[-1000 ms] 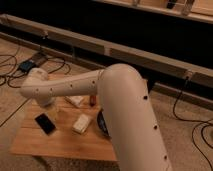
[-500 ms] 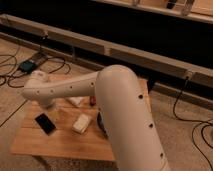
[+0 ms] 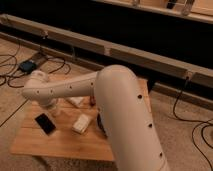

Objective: Place the ceramic cup in the ceramic bowl

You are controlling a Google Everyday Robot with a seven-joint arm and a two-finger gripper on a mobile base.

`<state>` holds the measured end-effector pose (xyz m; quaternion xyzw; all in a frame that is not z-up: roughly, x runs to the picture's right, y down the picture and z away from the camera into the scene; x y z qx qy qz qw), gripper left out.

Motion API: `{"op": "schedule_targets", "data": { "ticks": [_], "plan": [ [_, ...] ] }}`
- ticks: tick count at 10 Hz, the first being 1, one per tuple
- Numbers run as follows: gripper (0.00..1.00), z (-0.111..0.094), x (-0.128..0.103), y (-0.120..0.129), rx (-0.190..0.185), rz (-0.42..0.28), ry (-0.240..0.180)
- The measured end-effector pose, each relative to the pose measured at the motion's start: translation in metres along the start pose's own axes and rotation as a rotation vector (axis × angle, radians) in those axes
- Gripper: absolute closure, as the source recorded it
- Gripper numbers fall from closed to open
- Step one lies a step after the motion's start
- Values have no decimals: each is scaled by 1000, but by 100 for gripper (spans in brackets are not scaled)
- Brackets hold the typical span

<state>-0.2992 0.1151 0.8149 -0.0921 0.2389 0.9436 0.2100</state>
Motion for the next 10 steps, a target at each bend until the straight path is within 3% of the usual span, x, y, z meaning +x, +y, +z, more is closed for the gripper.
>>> {"op": "schedule_targets", "data": {
  "ticks": [2,5,7,10],
  "plan": [
    [100,-8,0,6,-21,19,15],
    [100,-33,-11,19,-75,74,49],
    [100,-54,-36,24,-104,136,51],
    [100,-79,-83,16,-106,216,29]
  ]
}}
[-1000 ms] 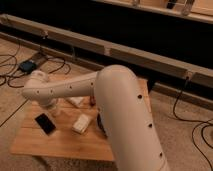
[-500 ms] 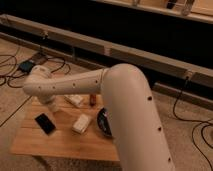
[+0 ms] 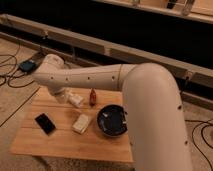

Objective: Place the ceramic cup in the ceramic bowl

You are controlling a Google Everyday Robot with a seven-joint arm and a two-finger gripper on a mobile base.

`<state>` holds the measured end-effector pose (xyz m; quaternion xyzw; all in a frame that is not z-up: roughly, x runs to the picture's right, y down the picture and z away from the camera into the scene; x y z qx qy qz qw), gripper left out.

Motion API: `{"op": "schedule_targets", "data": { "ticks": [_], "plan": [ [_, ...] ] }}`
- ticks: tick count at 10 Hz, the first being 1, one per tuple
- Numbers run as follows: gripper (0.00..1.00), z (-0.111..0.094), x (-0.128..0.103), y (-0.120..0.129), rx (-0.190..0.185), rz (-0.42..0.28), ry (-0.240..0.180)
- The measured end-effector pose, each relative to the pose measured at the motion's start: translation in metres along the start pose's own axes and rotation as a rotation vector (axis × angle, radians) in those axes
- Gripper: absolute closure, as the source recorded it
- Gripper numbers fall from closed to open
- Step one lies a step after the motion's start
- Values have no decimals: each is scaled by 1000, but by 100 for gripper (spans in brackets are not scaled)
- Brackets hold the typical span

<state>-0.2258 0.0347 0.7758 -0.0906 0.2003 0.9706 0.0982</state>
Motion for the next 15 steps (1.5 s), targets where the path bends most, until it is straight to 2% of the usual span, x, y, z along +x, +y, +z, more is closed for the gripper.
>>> {"op": "schedule_targets", "data": {
  "ticks": [4,8,15],
  "plan": [
    [100,-24,-74,-10,-22,155,-42],
    [100,-39,-123,-54,-23,284,-80],
    [100,-34,-196,-125,16,501,-146]
  ]
}}
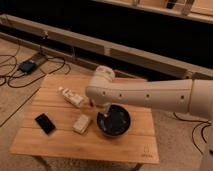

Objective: Place the ceramic cup in the ceramic bowl

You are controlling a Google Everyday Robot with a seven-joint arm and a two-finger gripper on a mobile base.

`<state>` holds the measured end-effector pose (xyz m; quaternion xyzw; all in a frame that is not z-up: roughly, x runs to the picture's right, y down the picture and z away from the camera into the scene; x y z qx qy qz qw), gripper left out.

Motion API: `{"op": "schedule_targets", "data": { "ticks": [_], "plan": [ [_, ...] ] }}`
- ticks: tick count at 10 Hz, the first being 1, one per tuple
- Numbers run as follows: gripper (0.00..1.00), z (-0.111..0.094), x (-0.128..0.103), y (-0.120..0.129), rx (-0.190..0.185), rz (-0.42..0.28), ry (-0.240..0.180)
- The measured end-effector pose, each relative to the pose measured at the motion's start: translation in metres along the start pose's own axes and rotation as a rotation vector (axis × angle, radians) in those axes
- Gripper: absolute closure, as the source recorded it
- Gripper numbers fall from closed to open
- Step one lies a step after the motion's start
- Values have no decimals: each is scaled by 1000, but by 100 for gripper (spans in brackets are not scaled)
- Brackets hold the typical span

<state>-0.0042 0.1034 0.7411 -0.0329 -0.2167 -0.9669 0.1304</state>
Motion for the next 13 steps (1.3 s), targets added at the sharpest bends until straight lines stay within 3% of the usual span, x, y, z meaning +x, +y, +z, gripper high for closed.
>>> {"op": "schedule_targets", "data": {
  "ticks": [2,5,9,13],
  "plan": [
    [92,11,-21,-6,6,59,-19],
    [62,30,-35,-15,22,104,-35],
    [24,50,-32,-22,40,96,-65],
    [20,55,-35,-17,32,109,-102]
  ]
}}
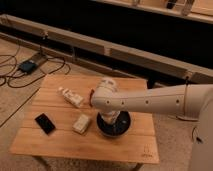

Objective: Place the ceramic cup in the ceramic bowl

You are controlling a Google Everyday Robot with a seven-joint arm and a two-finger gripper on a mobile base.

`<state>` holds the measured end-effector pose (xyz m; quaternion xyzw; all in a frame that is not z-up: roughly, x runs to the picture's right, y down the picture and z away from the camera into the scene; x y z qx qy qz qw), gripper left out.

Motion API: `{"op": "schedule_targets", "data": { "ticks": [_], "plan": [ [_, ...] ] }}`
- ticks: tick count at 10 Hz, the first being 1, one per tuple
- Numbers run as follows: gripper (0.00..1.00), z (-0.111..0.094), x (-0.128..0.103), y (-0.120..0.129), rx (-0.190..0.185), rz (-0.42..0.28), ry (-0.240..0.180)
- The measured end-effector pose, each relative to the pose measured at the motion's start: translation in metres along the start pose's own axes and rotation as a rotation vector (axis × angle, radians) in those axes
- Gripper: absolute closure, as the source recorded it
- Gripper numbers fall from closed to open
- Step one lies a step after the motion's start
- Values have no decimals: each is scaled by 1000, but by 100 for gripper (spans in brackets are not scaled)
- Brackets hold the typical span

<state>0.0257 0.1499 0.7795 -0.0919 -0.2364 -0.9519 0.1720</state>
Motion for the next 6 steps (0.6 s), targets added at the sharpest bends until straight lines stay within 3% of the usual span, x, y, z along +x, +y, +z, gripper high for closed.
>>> {"op": "schedule_targets", "data": {
  "ticks": [6],
  "plan": [
    [20,-2,0,3,-9,15,-2]
  ]
}}
